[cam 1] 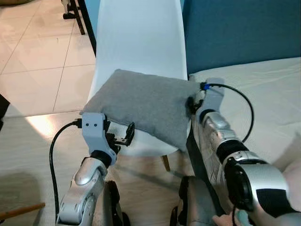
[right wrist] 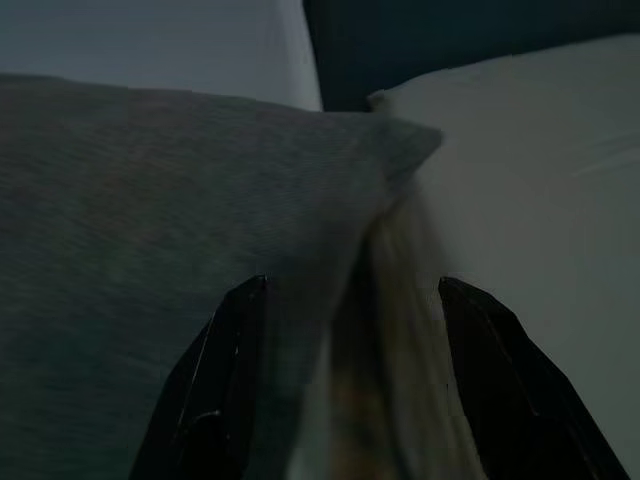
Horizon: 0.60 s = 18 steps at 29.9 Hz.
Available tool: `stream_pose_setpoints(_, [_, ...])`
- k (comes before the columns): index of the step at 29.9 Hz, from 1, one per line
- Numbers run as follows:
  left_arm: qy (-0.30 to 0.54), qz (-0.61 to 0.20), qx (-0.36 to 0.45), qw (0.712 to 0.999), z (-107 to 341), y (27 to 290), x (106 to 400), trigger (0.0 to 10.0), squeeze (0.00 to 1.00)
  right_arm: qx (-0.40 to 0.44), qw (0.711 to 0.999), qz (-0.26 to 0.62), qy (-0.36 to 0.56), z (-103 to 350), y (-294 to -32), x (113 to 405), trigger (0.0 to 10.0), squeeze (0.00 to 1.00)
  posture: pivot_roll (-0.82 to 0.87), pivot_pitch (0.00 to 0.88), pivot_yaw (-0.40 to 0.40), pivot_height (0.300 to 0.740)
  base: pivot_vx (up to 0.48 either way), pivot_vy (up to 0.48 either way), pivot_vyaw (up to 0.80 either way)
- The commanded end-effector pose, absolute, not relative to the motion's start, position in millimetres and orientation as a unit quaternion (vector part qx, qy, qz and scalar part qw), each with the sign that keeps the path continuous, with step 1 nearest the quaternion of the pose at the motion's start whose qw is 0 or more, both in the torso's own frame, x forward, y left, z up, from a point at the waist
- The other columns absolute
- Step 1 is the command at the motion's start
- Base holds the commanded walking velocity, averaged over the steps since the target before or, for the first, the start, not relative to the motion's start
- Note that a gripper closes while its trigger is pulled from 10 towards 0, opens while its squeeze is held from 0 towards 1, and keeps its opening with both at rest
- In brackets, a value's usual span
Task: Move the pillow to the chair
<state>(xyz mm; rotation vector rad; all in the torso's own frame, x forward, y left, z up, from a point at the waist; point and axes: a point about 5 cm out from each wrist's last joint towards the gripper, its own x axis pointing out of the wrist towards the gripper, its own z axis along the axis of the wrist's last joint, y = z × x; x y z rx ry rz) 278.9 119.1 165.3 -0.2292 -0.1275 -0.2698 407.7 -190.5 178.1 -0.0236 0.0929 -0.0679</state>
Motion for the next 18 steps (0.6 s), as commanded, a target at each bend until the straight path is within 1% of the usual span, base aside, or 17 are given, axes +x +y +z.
stream_pose_setpoints(1, [-0.058, -0.134, -0.117, 0.982, 160.0, 119.1, 280.7, 10.0, 0.0, -0.026, 0.998, -0.041, 0.049, 173.6, -194.5, 405.5, 10.0, 0.0, 0.06, 0.228, 0.021, 0.577, 0.0, 0.0, 0.0])
stream_pose_setpoints(3, [-0.06, -0.136, -0.118, 0.982, 160.5, 118.4, 282.4, 10.0, 0.0, -0.027, 0.998, -0.039, 0.041, 176.2, -195.8, 405.7, 10.0, 0.0, 0.06, 0.221, 0.021, 0.577, 0.0, 0.0, 0.0])
stream_pose_setpoints(5, [-0.064, -0.139, -0.117, 0.981, 162.1, 117.7, 285.3, 10.0, 0.0, -0.015, 0.999, -0.028, 0.014, 183.7, -195.5, 406.6, 10.0, 0.0, 0.05, 0.208, 0.022, 0.577, 0.0, 0.0, 0.0])
stream_pose_setpoints(7, [-0.069, -0.141, -0.116, 0.981, 163.4, 118.0, 288.9, 10.0, 0.0, 0.01, 1.0, 0.002, -0.029, 193.7, -189.7, 407.2, 10.0, 0.0, 0.05, 0.196, 0.023, 0.577, 0.0, 0.0, 0.0])
stream_pose_setpoints(8, [-0.069, -0.141, -0.116, 0.981, 163.4, 118.0, 288.9, 10.0, 0.0, 0.01, 1.0, 0.002, -0.029, 193.7, -189.7, 407.2, 10.0, 0.0, 0.05, 0.196, 0.023, 0.577, 0.0, 0.0, 0.0])
stream_pose_setpoints(10, [-0.073, -0.143, -0.112, 0.981, 164.3, 118.7, 292.4, 10.0, 0.0, 0.064, 0.994, 0.056, -0.072, 200.8, -177.3, 405.7, 10.0, 0.0, 0.04, 0.185, 0.027, 0.577, 0.0, 0.0, 0.0])
stream_pose_setpoints(12, [-0.077, -0.142, -0.109, 0.981, 165.1, 120.2, 295.4, 10.0, 0.0, 0.117, 0.984, 0.097, -0.094, 200.8, -167.6, 402.0, 10.0, 0.0, 0.04, 0.181, 0.029, 0.577, 0.0, 0.0, 0.0])
stream_pose_setpoints(14, [-0.078, -0.14, -0.107, 0.981, 165.3, 121.5, 296.9, 10.0, 0.0, 0.129, 0.98, 0.114, -0.1, 199.0, -163.1, 399.4, 10.0, 0.0, 0.04, 0.177, 0.032, 0.577, 0.0, 0.0, 0.0])
stream_pose_setpoints(15, [-0.082, -0.135, -0.104, 0.982, 166.2, 125.0, 300.1, 10.0, 0.0, 0.15, 0.972, 0.143, -0.108, 194.4, -154.9, 392.5, 10.0, 0.0, 0.03, 0.172, 0.031, 0.577, 0.0, 0.0, 0.0])
stream_pose_setpoints(18, [-0.083, -0.133, -0.103, 0.982, 166.8, 127.0, 301.6, 10.0, 0.0, 0.159, 0.969, 0.155, -0.111, 192.4, -151.0, 388.5, 10.0, 0.0, 0.03, 0.17, 0.031, 0.577, 0.0, 0.0, 0.0])
